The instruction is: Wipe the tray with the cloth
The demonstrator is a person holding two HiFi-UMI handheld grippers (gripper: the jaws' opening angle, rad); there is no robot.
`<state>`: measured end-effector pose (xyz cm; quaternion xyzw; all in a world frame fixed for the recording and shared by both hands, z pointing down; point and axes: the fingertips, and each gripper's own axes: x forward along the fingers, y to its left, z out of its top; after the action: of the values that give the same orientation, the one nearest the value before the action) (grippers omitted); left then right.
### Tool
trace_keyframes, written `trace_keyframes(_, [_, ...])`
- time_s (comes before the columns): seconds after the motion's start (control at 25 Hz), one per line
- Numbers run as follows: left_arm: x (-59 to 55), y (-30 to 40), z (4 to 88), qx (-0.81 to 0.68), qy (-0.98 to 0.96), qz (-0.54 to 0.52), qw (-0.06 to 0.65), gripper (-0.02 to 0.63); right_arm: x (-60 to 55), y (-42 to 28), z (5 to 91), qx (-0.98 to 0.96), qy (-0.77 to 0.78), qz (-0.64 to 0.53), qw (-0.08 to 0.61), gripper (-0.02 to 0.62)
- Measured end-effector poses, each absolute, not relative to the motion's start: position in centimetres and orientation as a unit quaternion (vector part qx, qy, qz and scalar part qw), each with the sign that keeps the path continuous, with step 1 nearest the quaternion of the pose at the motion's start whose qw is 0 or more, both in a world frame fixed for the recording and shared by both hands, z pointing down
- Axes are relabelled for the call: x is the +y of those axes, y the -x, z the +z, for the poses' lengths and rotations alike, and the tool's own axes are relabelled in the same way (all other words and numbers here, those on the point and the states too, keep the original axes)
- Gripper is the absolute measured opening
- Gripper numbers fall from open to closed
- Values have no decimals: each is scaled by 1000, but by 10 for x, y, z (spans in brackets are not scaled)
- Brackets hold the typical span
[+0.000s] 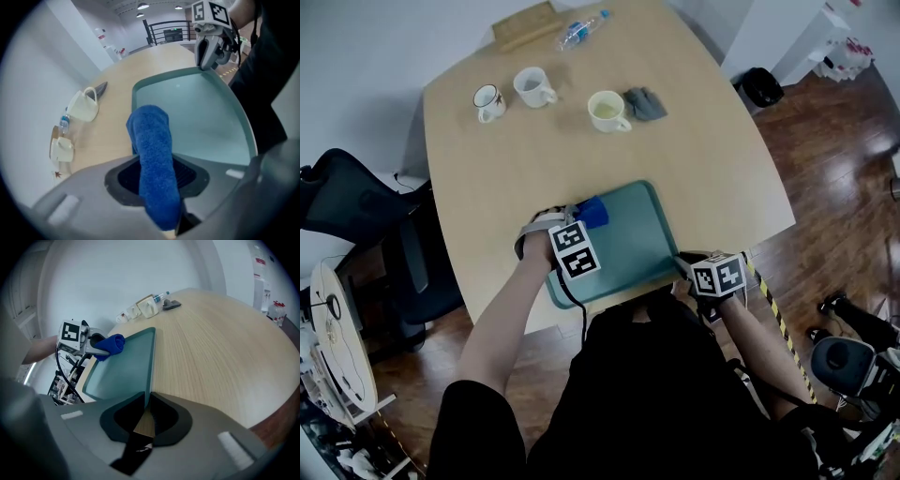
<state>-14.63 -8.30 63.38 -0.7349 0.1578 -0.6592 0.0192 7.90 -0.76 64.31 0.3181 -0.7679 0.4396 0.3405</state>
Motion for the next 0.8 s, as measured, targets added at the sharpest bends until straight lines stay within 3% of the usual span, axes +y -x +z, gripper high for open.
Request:
trace_keyframes(0.48, [87, 107, 630, 60, 785, -614, -58, 143, -4, -80, 648, -753, -319, 437, 373, 44])
trace_keyframes(0.8, [48, 134, 634, 76, 775, -628, -19, 144, -6, -76, 646, -750, -325, 430, 383, 41])
